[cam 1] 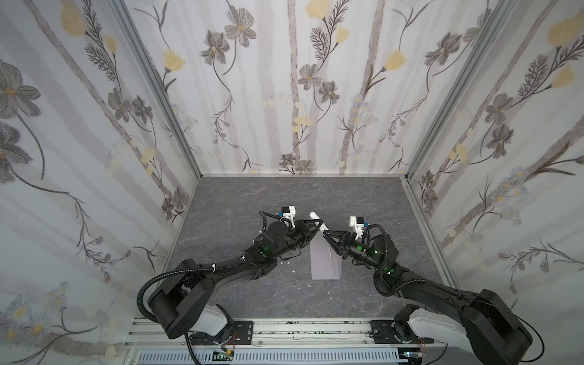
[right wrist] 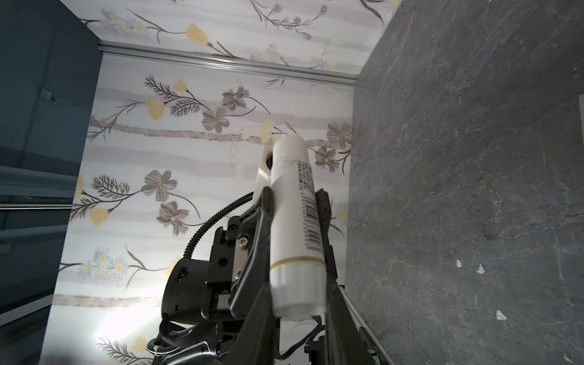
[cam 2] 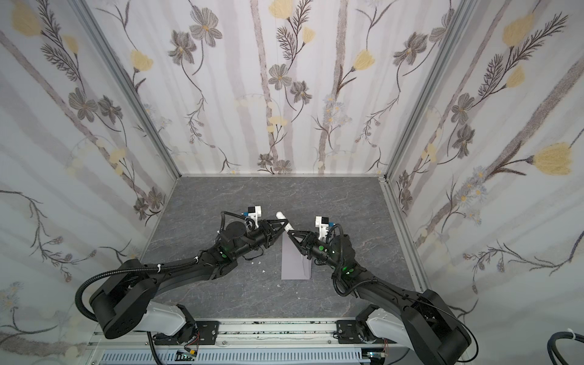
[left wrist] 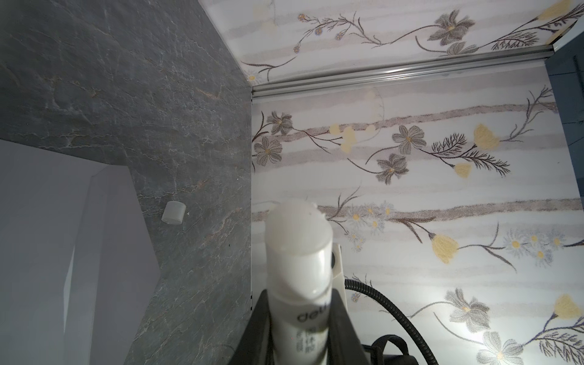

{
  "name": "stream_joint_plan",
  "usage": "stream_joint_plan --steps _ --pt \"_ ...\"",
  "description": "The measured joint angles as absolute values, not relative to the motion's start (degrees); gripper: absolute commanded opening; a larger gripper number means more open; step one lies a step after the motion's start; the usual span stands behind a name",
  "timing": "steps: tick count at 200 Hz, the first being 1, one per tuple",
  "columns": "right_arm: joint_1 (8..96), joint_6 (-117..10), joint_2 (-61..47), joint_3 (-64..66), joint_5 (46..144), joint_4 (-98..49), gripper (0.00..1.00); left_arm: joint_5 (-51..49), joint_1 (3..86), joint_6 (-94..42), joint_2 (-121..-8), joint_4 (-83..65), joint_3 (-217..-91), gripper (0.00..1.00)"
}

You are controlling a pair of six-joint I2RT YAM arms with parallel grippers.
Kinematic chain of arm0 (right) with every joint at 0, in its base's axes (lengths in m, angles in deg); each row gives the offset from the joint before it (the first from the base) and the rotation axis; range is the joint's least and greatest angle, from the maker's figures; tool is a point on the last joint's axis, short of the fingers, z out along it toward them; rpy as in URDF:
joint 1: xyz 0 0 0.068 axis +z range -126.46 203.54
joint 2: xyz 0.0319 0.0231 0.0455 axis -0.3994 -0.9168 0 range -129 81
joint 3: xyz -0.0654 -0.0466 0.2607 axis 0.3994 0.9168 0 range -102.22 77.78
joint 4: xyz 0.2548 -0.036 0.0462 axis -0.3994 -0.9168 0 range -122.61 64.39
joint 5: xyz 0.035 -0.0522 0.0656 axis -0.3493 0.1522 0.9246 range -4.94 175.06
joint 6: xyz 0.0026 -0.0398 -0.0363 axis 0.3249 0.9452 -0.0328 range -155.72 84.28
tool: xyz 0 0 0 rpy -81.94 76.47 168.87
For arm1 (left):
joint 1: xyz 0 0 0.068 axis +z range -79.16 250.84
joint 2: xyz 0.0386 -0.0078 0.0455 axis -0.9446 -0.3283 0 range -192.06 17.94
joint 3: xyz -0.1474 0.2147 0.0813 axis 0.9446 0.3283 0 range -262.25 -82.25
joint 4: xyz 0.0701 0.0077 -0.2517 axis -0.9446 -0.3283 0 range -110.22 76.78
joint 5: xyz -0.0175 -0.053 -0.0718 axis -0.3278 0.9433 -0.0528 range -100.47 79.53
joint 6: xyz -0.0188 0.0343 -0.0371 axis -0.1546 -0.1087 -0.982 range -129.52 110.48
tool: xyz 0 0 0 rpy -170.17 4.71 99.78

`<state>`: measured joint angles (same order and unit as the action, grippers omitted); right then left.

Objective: Place the letter into the envelope and seal it

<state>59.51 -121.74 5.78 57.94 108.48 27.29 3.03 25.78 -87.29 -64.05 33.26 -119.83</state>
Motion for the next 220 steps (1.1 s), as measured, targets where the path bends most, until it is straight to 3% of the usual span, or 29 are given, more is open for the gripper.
stream_joint_plan --steps 61,108,148,184,220 --pt "59.42 -130.19 0.73 59.04 109.83 39.07 0.19 1.74 25.78 -86.40 -63.29 35.27 -119.09 0.00" --pt "59.20 -128.86 1.10 58.86 108.83 38.31 0.39 3.03 25.56 -85.22 -62.85 36.04 -118.65 0.00" --pt "59.68 -114.98 9.34 56.76 103.41 24.12 0.43 4.80 25.63 -83.12 -62.44 36.02 -118.76 0.00" --pt "64.93 -94.48 20.16 50.97 90.27 3.64 0.45 5.41 25.78 -78.86 -61.39 31.69 -121.03 0.00" --pt "69.36 -79.44 24.51 49.81 78.54 -8.42 0.46 5.67 26.04 -75.23 -60.69 26.99 -123.02 0.00"
